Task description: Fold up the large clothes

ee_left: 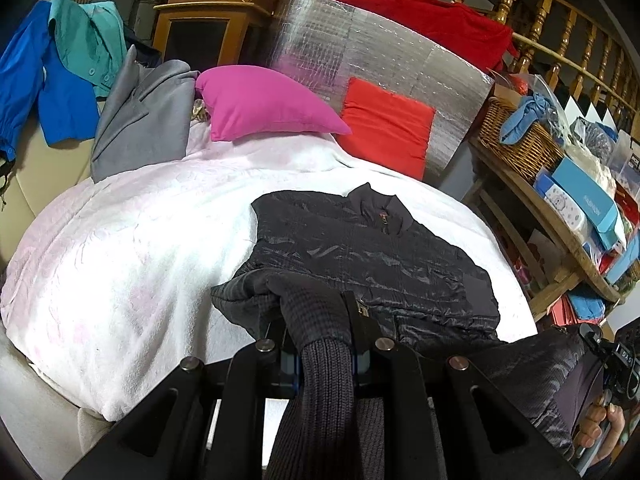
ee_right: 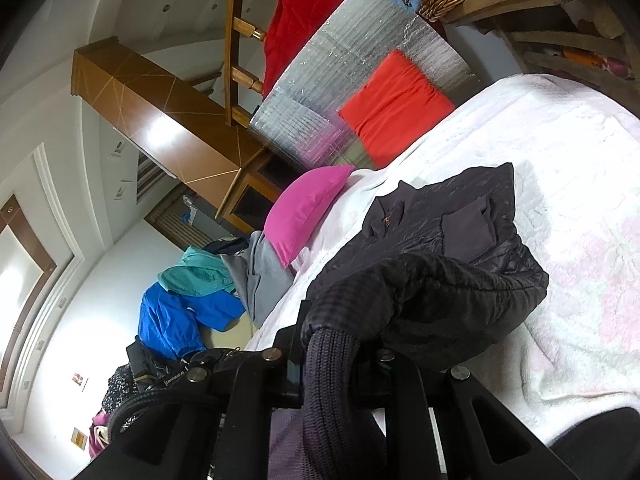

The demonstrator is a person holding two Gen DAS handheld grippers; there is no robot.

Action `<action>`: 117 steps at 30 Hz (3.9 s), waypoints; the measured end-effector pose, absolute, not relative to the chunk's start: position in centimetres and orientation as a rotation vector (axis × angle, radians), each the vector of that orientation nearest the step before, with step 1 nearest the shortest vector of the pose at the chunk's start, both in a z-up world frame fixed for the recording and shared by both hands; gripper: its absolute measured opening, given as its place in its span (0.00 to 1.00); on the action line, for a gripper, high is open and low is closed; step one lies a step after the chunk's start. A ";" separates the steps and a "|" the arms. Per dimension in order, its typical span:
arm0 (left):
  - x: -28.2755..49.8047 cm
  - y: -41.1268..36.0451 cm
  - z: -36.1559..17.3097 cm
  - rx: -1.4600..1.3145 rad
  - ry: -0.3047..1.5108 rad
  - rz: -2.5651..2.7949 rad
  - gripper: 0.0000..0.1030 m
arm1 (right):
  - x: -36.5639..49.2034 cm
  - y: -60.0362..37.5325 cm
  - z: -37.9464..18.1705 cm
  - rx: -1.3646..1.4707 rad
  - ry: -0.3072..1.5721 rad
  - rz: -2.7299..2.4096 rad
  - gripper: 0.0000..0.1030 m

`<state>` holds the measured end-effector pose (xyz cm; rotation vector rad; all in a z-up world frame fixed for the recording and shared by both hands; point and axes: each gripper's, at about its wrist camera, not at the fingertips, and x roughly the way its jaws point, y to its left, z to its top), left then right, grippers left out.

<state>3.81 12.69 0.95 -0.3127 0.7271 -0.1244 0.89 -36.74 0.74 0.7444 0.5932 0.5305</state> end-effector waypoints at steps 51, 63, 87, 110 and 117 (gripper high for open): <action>4.9 13.2 0.2 -0.322 0.750 -0.068 0.17 | 2.3 -36.1 1.3 0.713 0.591 0.487 0.15; 4.9 13.2 -0.2 -0.320 0.758 -0.055 0.17 | 2.6 -36.1 1.2 0.703 0.595 0.487 0.15; 7.7 12.0 1.1 -0.269 0.759 -0.031 0.17 | 5.8 -36.8 1.8 0.681 0.600 0.492 0.15; 14.0 12.7 2.0 -0.256 0.758 0.020 0.17 | 12.4 -36.7 4.2 0.621 0.602 0.449 0.14; 15.6 12.8 1.6 -0.249 0.773 0.033 0.17 | 13.7 -36.7 4.1 0.600 0.611 0.432 0.14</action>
